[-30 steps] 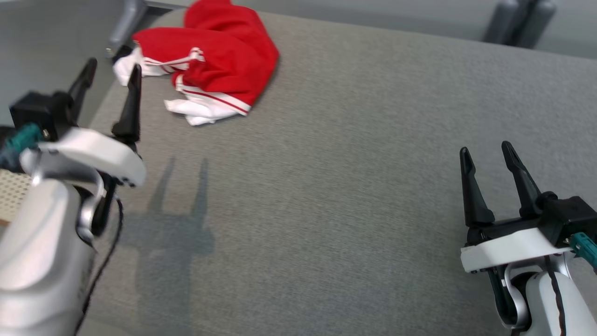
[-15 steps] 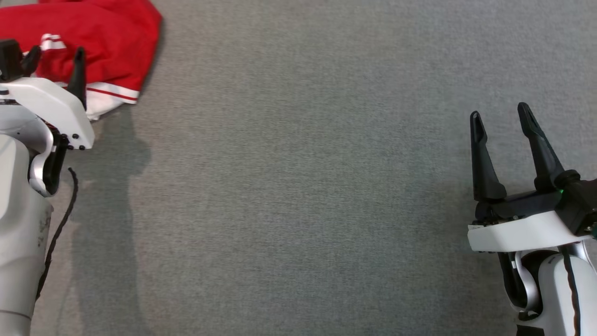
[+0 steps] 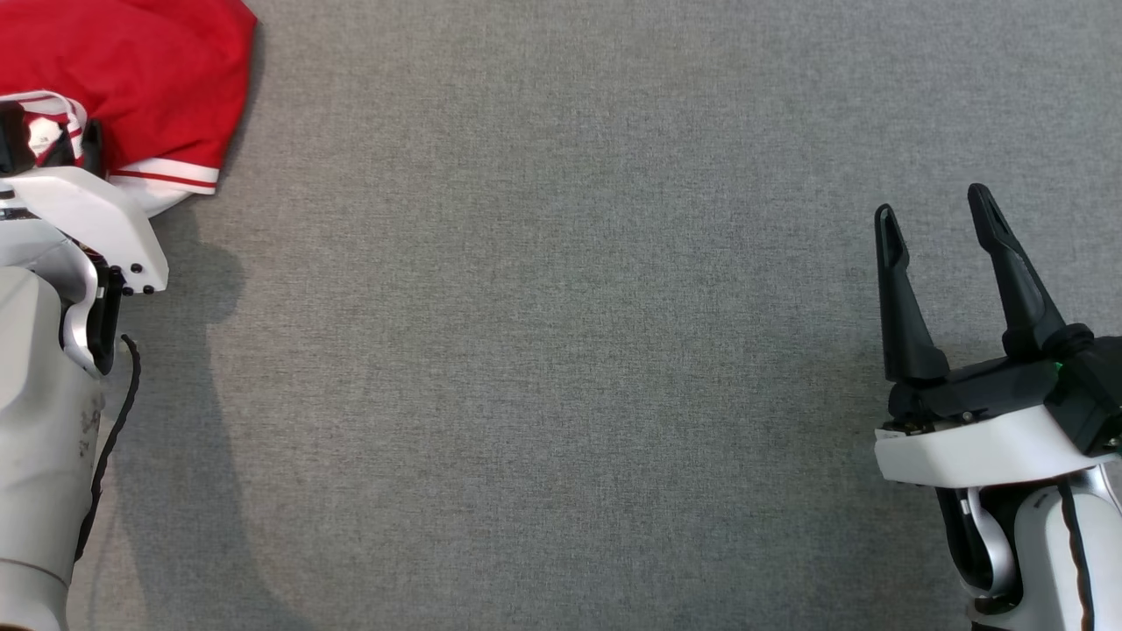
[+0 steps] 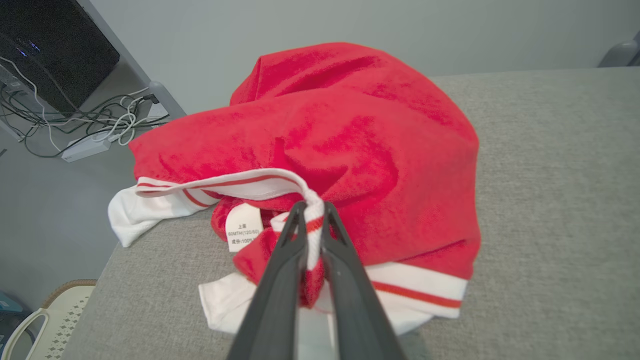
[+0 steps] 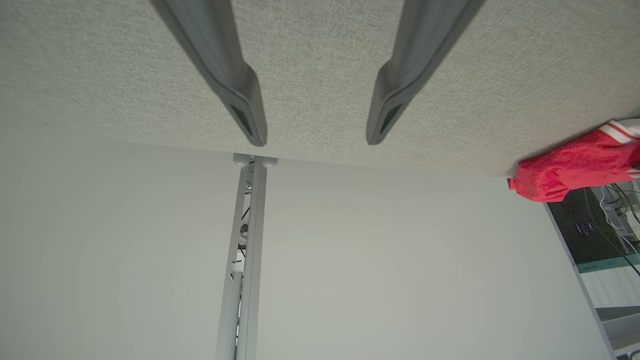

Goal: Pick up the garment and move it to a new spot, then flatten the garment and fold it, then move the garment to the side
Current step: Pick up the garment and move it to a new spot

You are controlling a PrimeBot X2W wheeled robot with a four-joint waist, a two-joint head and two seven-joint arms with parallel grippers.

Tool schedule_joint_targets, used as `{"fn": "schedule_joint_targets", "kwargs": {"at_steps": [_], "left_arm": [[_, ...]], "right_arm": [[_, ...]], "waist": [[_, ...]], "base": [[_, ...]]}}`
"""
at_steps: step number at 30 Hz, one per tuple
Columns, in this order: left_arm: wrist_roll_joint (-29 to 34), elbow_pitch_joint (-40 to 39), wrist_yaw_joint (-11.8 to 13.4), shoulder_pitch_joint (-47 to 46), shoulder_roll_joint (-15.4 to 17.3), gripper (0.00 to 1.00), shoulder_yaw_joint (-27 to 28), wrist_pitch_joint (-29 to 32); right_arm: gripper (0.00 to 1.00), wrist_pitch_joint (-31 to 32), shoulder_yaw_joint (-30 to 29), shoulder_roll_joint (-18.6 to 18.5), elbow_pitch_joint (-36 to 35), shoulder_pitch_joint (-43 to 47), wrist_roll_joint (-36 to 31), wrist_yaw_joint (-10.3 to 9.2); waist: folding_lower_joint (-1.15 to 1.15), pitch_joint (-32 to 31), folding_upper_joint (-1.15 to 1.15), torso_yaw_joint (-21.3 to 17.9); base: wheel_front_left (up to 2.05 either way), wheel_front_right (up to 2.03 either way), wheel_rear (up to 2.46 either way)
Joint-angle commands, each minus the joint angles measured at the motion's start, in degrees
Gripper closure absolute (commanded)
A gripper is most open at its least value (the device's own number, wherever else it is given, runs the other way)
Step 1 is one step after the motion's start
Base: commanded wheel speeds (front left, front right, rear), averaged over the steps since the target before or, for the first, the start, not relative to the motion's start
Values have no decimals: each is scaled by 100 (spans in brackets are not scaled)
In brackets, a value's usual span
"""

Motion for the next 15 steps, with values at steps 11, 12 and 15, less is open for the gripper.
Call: {"fn": "schedule_joint_targets", "kwargs": {"at_steps": [11,12,15], "left_arm": [[282,-95,-286,-336,132,100,-316,-655],[325,-152,-312,-376,137,100,-367,-690],[439,-348,-439,-481,88,100,-544,-716]], "right_arm": [[0,-256,30,-26,374,160,267,1],[0,-281,19,-26,422,181,305,1],[0,-381,-20,-26,601,283,406,1]], "waist": [[0,-774,0,19],[0,-872,0,10],[0,-1199,0,-15]], "base": [[0,0,0],[0,0,0],[0,0,0]]}}
